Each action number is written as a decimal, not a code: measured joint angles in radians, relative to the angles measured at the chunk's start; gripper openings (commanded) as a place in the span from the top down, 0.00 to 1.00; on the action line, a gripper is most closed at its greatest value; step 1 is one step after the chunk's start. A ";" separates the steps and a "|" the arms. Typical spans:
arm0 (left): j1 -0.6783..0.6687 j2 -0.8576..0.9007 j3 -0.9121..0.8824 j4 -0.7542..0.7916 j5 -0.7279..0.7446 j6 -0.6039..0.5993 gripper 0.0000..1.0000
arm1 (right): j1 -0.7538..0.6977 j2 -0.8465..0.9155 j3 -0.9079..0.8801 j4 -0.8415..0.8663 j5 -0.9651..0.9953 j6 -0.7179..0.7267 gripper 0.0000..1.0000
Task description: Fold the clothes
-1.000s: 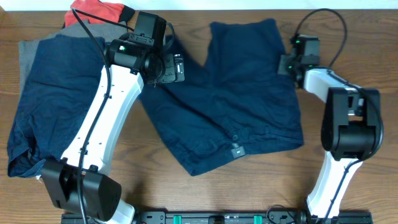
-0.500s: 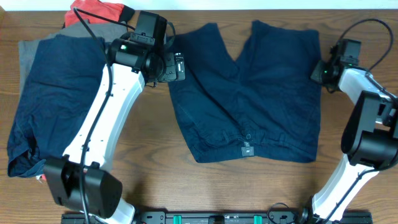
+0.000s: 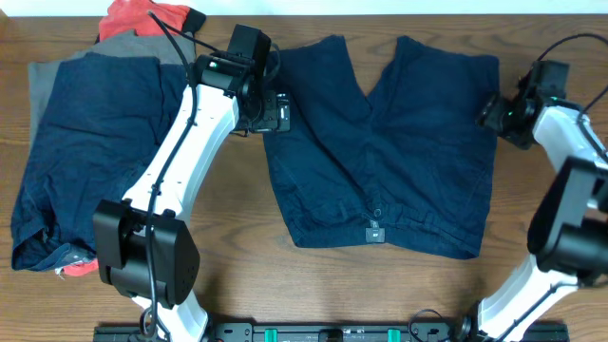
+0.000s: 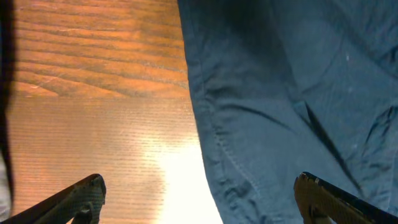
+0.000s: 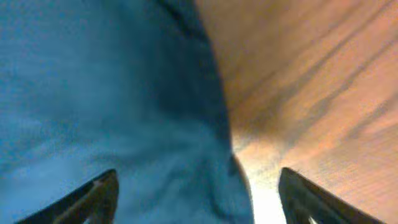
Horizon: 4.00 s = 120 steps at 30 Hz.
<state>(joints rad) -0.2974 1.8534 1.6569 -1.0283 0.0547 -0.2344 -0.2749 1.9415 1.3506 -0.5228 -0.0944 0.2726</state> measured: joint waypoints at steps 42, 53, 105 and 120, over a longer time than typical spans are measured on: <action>-0.278 -0.056 -0.355 -0.088 0.148 -0.089 0.20 | 0.084 -0.193 -0.209 -0.122 -0.141 -0.121 0.18; -0.304 -0.056 -0.403 -0.063 0.148 -0.227 0.22 | 0.084 -0.192 -0.209 -0.122 -0.141 -0.121 0.16; -0.367 0.011 -0.470 0.093 0.095 -0.169 0.94 | 0.084 -0.190 -0.209 -0.125 -0.138 -0.122 0.15; -0.367 0.011 -0.470 0.095 0.095 -0.180 0.43 | 0.084 -0.190 -0.209 -0.135 -0.138 -0.122 0.15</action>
<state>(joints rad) -0.6640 1.8648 1.1866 -0.9333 0.1501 -0.4149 -0.1913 1.7519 1.1412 -0.6575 -0.2325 0.1505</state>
